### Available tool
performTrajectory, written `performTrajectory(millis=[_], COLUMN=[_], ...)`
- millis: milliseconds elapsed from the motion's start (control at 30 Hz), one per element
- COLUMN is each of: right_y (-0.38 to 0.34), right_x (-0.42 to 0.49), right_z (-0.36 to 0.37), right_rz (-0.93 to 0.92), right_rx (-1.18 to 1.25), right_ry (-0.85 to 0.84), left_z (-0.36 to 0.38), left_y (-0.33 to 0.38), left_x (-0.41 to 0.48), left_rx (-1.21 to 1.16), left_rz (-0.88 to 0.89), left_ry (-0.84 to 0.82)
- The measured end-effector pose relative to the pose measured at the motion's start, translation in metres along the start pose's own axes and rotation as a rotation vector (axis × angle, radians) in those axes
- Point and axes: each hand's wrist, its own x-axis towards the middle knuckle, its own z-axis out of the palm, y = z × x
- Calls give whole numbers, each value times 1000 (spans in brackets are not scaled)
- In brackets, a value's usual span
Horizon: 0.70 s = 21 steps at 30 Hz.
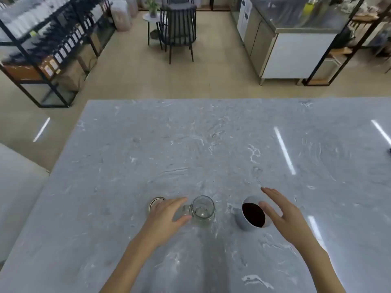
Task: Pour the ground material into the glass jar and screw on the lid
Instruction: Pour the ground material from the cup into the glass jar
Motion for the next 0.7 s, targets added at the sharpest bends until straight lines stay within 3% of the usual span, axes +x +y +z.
performTrajectory(millis=[233,400,567,700], right_y=[-2,-32,-60,-60], right_x=[-4,-9,-16,-19], right_z=[11,50,103,113], right_rz=[11,-112,80,173], right_rx=[36,116,521,627], right_ry=[-21,-17,-217,-269], left_z=[17,30,48,61], left_y=[-3,-8,-9,-9], left_x=[1,8,23,28], left_rx=[-1,-104,-290,-323], left_rz=[-1,25,-40,-57], left_ry=[-83,-132,-197,-158])
